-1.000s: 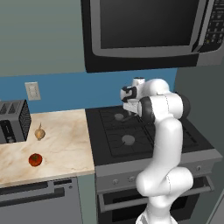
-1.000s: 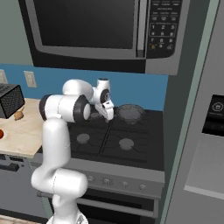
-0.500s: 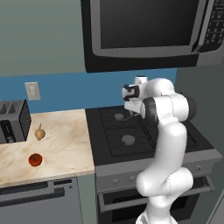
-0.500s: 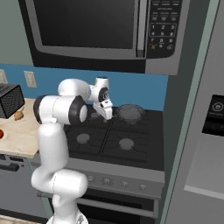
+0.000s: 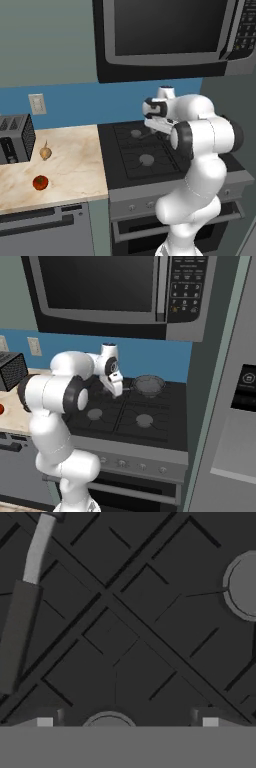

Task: Place the pan on the rear right burner on the stove. Then place the tomato and the onion in the pan and turn on the rear right burner.

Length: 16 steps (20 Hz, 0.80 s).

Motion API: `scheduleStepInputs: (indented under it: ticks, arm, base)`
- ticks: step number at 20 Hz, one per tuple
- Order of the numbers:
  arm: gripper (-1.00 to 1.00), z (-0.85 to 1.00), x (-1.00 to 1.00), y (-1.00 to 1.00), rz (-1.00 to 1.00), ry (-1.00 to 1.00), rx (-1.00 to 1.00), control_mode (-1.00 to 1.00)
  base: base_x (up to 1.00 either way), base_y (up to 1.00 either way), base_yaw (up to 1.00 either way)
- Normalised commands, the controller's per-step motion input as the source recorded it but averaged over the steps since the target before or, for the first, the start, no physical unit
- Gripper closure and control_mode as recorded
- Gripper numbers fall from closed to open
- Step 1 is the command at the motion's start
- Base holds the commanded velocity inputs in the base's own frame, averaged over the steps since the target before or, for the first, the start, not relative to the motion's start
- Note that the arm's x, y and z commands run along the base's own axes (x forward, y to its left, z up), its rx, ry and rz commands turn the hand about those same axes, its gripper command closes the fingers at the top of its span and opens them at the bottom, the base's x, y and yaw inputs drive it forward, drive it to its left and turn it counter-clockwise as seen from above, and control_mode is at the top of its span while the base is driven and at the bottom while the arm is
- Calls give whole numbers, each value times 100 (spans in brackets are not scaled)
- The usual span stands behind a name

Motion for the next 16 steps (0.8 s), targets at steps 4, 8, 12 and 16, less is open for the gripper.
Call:
scheduleStepInputs:
  ticks: [4,8,12,16]
  arm:
    - [-100,27,-68,11,0,-7,0,-100]
    - [-100,10,-56,21,0,-1,0,-100]
    - [-100,4,-40,35,6,0,0,-100]
    - [-100,11,-30,43,9,0,0,-100]
  base:
    - [0,0,0]
    - [0,0,0]
    - [0,0,0]
    - [0,0,0]
